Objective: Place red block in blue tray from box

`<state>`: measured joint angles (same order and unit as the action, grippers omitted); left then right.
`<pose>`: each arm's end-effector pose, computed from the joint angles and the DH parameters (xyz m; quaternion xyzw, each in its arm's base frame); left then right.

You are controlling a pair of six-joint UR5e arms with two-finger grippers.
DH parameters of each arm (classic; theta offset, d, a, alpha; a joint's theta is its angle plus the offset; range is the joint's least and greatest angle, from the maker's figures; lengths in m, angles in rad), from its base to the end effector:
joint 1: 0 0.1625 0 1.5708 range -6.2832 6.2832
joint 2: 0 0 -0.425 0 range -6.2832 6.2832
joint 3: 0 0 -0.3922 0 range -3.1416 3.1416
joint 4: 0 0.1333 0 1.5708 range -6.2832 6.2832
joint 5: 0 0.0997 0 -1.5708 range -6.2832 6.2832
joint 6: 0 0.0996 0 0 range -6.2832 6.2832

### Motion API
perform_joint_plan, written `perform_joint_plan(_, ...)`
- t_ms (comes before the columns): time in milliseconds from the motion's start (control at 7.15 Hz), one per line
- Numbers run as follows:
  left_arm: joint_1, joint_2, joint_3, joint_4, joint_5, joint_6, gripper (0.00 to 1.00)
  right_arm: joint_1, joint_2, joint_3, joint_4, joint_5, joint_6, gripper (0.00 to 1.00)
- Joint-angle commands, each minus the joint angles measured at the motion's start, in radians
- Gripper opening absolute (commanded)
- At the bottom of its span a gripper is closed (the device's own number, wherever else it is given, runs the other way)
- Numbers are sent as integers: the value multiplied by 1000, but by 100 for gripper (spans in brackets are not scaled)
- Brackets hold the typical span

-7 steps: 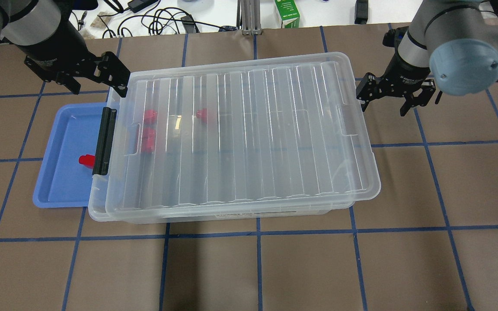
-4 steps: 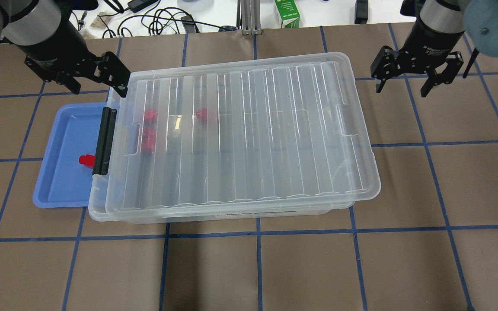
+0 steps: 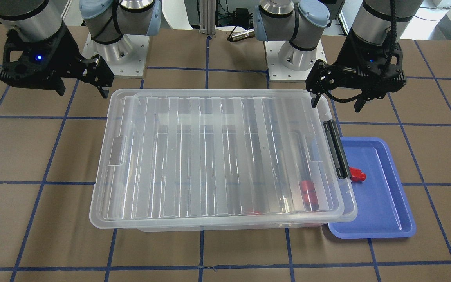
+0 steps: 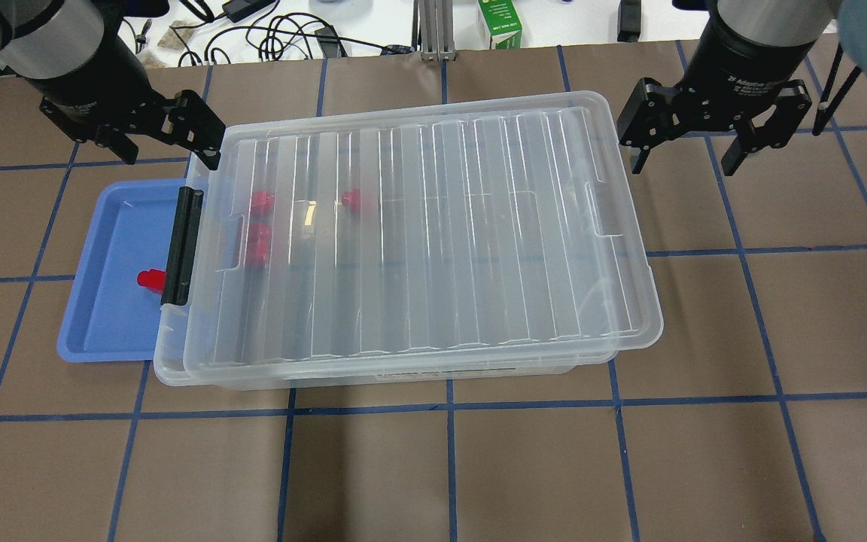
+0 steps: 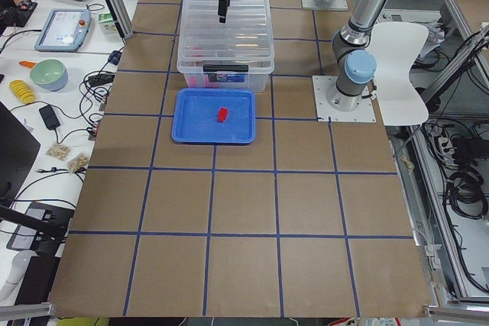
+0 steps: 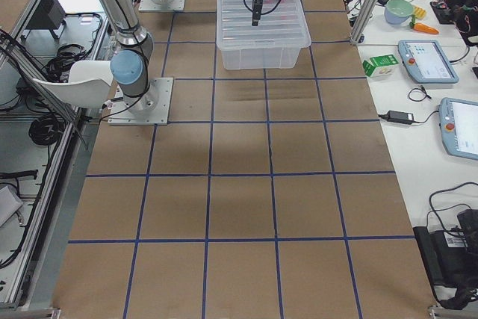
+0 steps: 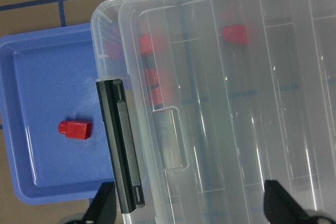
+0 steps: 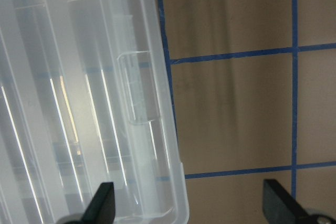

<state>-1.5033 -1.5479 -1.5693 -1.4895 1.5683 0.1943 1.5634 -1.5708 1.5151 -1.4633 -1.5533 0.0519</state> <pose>-0.1001 -0.4999 0.5084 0.0633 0.9966 -0.0525 0.0057 0.1314 -0.4870 0.5047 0.0299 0.9992 0.0261 0.0082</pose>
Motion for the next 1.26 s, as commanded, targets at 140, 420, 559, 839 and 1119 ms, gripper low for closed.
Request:
perform_joint_plan(140,0,0,-1,-2,-1,1,100,18,-20,5,18,-2,20,100)
perform_joint_plan(420,-3,-4,-8,-11,1,7,100,12,-26,5,15,-4,13,100)
perform_joint_plan(559,-3,-6,-23,6,1,-2,100,7,-26,5,17,-4,11,100)
perform_joint_plan(839,-2,9,-27,-6,3,-3,100,7,-28,5,15,-4,13,100)
perform_joint_plan(1119,-2,12,-28,-6,3,-3,100,7,-29,5,18,-8,13,100)
